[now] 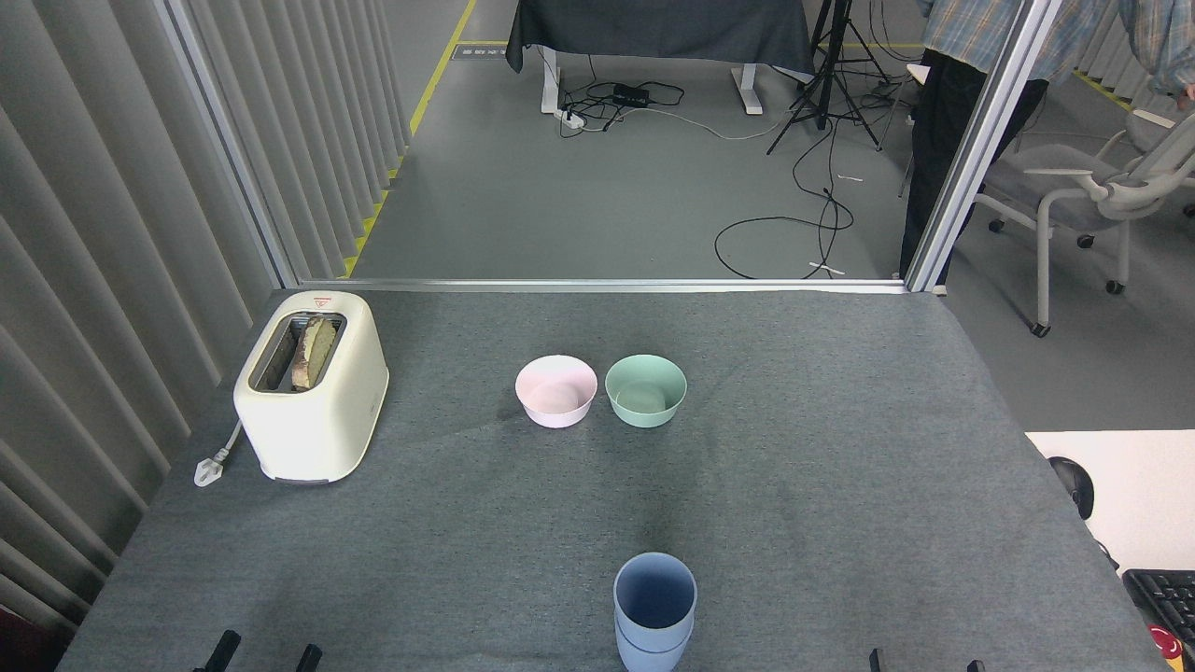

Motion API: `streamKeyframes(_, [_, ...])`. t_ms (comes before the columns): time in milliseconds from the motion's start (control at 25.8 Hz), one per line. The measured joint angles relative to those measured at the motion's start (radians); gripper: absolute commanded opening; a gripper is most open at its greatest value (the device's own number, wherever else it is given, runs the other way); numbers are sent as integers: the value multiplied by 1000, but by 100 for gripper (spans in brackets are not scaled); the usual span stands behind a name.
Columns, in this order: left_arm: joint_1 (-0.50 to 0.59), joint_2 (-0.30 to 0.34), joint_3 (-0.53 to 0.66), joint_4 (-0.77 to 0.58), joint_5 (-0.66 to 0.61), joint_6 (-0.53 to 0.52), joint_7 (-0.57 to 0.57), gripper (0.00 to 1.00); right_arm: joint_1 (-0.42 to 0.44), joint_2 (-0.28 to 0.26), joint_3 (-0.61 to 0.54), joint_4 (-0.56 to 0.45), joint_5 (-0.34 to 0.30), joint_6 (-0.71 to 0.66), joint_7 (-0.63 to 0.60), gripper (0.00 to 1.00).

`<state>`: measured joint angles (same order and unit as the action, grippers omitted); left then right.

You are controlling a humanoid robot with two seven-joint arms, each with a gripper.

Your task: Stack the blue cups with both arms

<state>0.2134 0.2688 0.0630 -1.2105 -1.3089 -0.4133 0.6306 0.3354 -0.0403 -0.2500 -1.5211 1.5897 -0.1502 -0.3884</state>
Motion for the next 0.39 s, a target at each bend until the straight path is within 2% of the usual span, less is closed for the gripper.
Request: streamKeyframes(387, [87,-7,39,-65,1,25,-1,100,62,-33,47,-34,0,-53,-23,100])
